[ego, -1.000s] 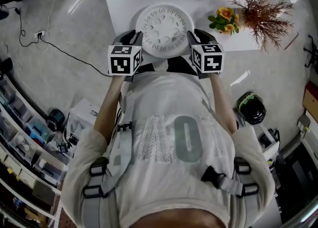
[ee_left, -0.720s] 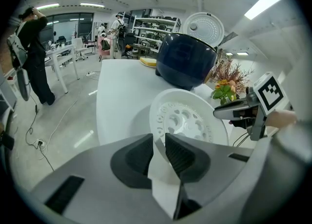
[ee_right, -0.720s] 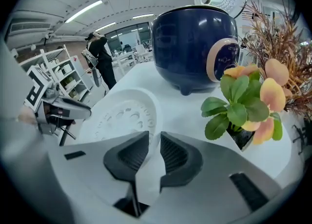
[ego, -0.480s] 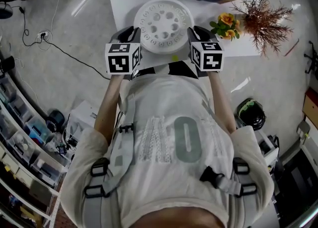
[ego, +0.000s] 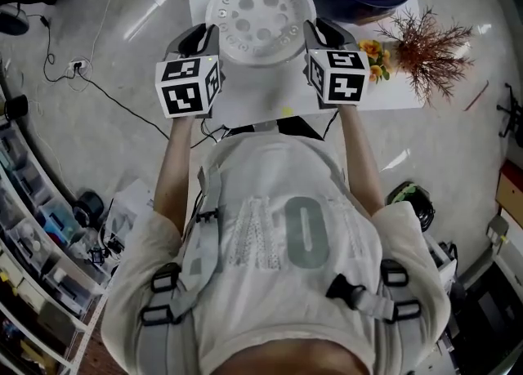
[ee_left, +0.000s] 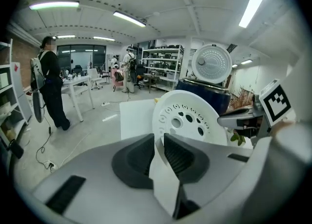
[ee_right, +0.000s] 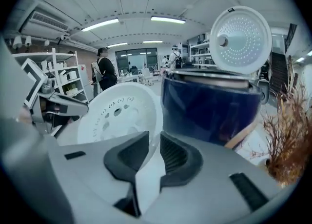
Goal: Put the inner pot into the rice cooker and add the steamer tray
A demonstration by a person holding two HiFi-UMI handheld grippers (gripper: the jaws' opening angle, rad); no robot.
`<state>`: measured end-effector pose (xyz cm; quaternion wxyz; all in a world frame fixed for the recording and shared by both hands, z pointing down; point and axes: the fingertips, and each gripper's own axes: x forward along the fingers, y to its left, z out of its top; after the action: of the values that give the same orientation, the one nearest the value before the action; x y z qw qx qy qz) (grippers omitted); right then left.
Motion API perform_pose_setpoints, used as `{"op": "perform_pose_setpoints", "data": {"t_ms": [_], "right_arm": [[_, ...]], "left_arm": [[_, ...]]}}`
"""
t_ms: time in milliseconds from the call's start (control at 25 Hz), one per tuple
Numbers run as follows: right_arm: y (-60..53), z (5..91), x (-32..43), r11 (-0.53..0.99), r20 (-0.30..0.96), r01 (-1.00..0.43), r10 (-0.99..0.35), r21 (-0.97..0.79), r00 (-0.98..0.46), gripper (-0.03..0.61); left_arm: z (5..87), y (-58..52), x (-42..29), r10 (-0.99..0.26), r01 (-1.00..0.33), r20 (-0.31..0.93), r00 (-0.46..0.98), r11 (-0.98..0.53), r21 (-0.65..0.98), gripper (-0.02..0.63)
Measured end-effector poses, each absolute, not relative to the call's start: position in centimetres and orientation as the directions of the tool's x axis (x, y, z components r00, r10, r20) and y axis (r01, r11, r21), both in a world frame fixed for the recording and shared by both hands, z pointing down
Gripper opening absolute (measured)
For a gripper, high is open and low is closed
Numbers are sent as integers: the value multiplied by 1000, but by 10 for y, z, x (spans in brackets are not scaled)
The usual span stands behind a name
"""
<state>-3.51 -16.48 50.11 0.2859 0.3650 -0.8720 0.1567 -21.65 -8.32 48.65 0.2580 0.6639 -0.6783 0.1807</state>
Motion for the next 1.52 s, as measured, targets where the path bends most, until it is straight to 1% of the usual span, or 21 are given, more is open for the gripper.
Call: {"op": "perform_pose_setpoints", "data": {"t_ms": [200, 520, 680, 920, 1160, 1320, 1520], "right_arm": [[-187, 444, -64, 702, 495, -712, -610, -24, -619, 78], [-217, 357, -72, 682, 324, -731, -697, 26, -639, 75], [-238, 318, -59, 649, 256, -760, -743, 49, -618, 75], [-271, 274, -21, 569, 174, -818, -816, 79, -551, 75], [-300, 260, 33, 483, 165, -873, -868, 70, -468, 75], [-316, 269, 60, 425, 193, -904, -892, 54, -408, 77], [-321, 294, 77, 389, 248, -920, -896, 43, -368, 80]], "left_arm": [[435, -100, -245, -874, -991, 484, -52, 105, 82, 71], [349, -131, -254, -944, -995, 315, -93, 97, -4, 71], [309, -158, -243, -971, -997, 230, -69, 58, -54, 71], [266, -208, -211, -990, -996, 138, 18, -29, -84, 71], [246, -259, -163, -986, -984, 121, 118, -133, -117, 71], [252, -287, -137, -973, -972, 149, 176, -196, -131, 71], [273, -308, -121, -955, -961, 198, 219, -247, -125, 71]]}}
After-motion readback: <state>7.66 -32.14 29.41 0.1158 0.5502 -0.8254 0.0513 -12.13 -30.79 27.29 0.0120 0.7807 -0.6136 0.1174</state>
